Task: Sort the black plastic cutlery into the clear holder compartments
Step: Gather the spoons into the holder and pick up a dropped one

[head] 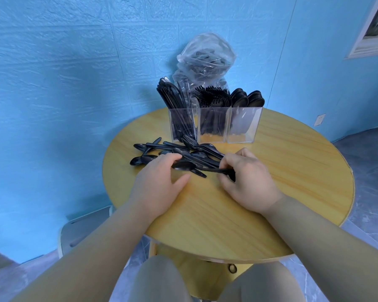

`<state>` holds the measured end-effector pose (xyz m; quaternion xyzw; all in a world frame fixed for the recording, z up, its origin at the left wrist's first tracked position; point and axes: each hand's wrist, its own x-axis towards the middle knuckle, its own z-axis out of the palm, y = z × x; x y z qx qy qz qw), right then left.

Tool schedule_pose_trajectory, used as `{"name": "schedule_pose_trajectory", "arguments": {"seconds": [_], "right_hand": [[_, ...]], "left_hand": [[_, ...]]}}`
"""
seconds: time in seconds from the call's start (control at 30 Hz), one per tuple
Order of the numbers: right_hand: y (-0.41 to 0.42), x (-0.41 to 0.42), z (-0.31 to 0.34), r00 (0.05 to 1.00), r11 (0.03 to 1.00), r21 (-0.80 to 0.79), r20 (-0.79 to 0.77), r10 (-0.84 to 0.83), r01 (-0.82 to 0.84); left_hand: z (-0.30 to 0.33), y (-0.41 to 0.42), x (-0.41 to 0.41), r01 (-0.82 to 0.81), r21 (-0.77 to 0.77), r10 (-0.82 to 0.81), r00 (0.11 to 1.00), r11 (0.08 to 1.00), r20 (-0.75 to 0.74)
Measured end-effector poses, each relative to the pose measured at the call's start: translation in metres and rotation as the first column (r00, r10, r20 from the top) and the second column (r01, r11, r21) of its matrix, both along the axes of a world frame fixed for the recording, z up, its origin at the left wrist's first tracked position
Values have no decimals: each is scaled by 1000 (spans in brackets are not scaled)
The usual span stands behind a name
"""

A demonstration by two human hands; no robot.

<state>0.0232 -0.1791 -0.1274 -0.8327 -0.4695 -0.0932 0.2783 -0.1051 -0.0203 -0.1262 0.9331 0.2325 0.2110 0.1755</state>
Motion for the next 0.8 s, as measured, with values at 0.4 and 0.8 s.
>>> {"name": "schedule_pose_trajectory", "arguments": {"seconds": [0.4,0.8], "right_hand": [[1,7,-4,963,957,117,17,-268,264],[4,6,-2,980,961,-195,69,-187,197]], "left_hand": [[1,2,-4,-21,-16,25,942,1000,334],[16,1,-9,-15,-414,248,820,910,515]]}}
